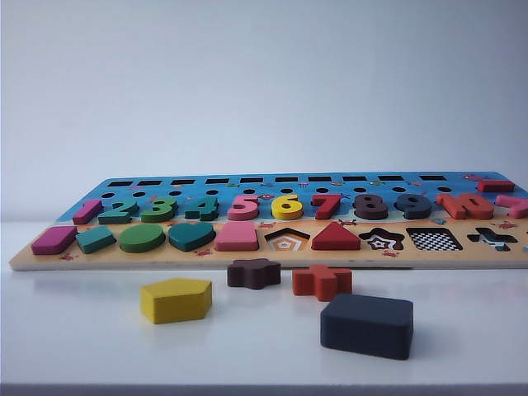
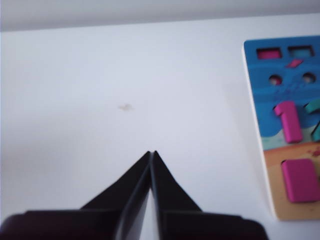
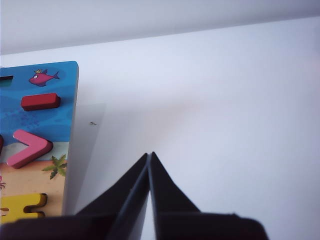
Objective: Insert the cube into the slot.
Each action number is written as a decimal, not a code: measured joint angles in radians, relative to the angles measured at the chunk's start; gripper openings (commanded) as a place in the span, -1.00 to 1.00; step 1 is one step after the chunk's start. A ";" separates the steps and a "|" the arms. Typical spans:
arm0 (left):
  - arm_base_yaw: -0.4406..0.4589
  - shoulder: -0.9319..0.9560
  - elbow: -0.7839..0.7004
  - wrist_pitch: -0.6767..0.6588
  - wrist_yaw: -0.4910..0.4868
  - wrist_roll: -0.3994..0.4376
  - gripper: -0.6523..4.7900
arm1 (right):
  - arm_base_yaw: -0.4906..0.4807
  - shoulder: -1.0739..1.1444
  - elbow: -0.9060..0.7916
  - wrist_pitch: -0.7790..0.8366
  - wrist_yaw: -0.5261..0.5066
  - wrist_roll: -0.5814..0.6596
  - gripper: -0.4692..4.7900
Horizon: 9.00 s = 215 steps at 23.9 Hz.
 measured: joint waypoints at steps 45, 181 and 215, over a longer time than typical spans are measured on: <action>-0.276 0.560 0.693 -0.657 0.643 0.102 -0.72 | 0.000 0.000 0.093 0.049 -0.108 0.191 -0.44; -0.253 0.558 0.670 -0.574 0.647 0.102 -0.72 | 1.122 1.511 1.026 -0.779 -0.093 -0.056 0.59; -0.253 0.558 0.669 -0.566 0.647 0.102 -0.72 | 1.122 1.522 1.029 -0.805 -0.086 -0.055 -0.08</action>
